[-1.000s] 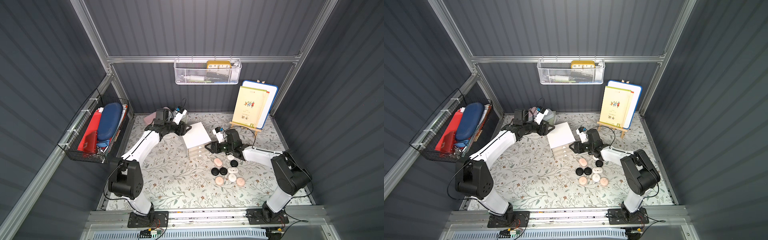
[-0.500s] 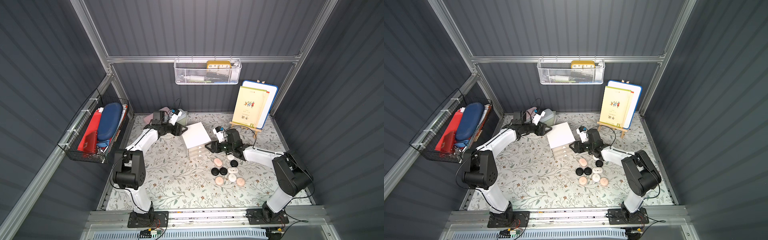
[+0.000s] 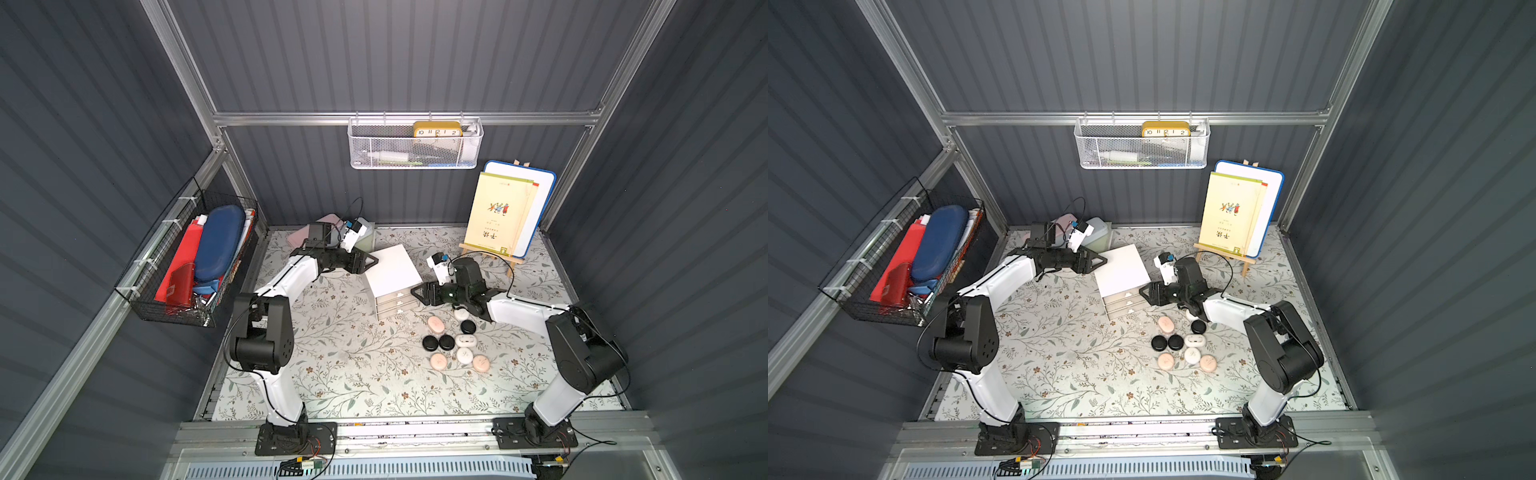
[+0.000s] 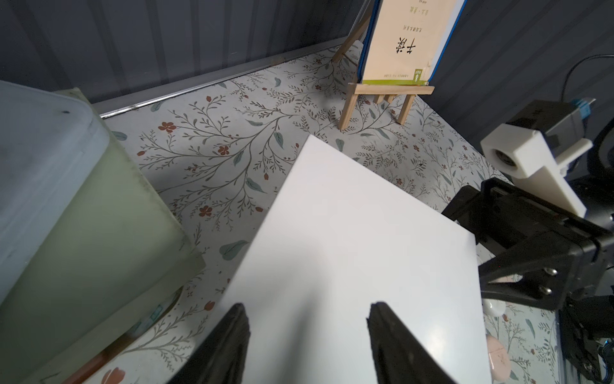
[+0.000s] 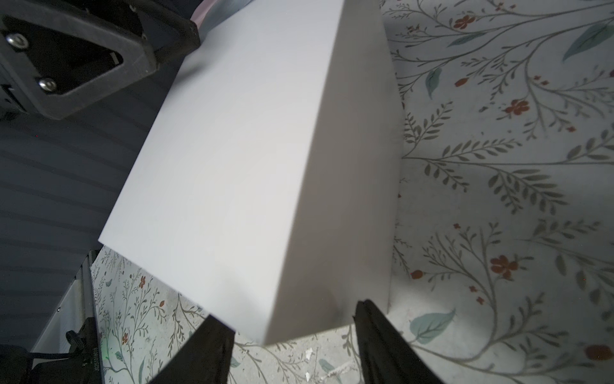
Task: Put the bluetooth earphones in the drawer according to color
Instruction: Adjust the storage box at the center of the board.
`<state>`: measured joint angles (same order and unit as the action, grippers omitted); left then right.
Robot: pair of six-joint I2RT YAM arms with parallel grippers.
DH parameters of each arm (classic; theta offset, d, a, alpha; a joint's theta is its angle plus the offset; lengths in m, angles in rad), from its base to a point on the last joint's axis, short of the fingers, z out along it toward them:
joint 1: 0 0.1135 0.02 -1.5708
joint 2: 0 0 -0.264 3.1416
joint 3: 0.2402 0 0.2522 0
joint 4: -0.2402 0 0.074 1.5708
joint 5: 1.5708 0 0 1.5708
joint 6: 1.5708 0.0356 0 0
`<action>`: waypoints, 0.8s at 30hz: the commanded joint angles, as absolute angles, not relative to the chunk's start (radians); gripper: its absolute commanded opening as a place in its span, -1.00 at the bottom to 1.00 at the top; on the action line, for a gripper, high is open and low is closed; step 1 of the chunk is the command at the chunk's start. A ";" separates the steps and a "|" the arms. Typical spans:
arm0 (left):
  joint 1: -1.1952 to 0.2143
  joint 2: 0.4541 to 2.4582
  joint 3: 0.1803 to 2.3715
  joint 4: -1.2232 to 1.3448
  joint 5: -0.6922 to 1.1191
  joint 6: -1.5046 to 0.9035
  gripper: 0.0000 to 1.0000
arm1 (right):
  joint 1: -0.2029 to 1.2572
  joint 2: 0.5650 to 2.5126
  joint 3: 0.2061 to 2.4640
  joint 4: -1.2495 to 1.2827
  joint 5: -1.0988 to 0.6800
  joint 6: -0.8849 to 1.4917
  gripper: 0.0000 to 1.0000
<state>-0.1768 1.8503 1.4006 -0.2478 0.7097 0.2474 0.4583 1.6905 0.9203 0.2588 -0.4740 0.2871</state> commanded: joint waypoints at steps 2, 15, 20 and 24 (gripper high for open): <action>-0.170 1.821 1.373 -0.214 0.669 0.230 0.29 | 0.445 1.661 0.913 0.307 -0.476 0.302 0.23; -0.166 1.892 1.449 -0.235 0.720 0.234 0.31 | 0.441 1.656 0.897 0.322 -0.479 0.311 0.24; -0.166 1.908 1.438 -0.284 0.750 0.251 0.29 | 0.435 1.666 0.904 0.332 -0.490 0.322 0.24; -0.166 1.908 1.424 -0.290 0.745 0.256 0.28 | 0.431 1.666 0.903 0.340 -0.493 0.327 0.24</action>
